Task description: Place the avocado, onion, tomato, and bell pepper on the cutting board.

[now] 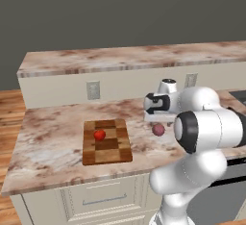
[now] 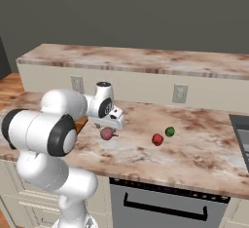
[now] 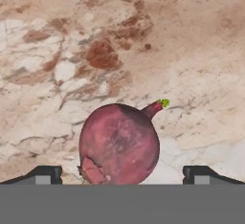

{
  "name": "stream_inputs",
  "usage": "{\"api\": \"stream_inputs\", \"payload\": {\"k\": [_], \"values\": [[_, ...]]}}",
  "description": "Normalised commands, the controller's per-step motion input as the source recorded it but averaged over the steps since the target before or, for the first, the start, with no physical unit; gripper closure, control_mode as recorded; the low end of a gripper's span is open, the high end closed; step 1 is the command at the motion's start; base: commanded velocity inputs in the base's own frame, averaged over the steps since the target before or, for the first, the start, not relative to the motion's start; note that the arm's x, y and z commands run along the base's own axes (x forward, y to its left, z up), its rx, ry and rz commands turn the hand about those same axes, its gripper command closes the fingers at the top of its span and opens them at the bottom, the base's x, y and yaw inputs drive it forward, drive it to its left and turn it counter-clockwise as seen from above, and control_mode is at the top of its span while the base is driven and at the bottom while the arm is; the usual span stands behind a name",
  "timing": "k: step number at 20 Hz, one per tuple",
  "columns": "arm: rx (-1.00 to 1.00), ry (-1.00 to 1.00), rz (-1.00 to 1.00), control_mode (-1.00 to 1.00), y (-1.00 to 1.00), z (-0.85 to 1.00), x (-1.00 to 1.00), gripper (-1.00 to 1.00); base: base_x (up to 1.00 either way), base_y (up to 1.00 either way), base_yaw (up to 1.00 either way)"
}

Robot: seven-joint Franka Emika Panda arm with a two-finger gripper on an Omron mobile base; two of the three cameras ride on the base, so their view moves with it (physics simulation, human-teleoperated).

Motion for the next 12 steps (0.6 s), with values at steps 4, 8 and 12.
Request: {"api": "stream_inputs", "payload": {"k": [4, 8, 12], "values": [[0.00, 0.02, 0.00, -1.00, 0.00, -0.21, 0.09, -1.00, 0.00, 0.00, 0.00], [0.00, 0.02, 0.00, -1.00, 0.00, -0.21, 0.11, -1.00, 0.00, 0.00, 0.00], [0.00, 0.01, 0.00, -1.00, 0.00, -0.18, 0.12, -1.00, 0.00, 0.00, 0.00]]}}
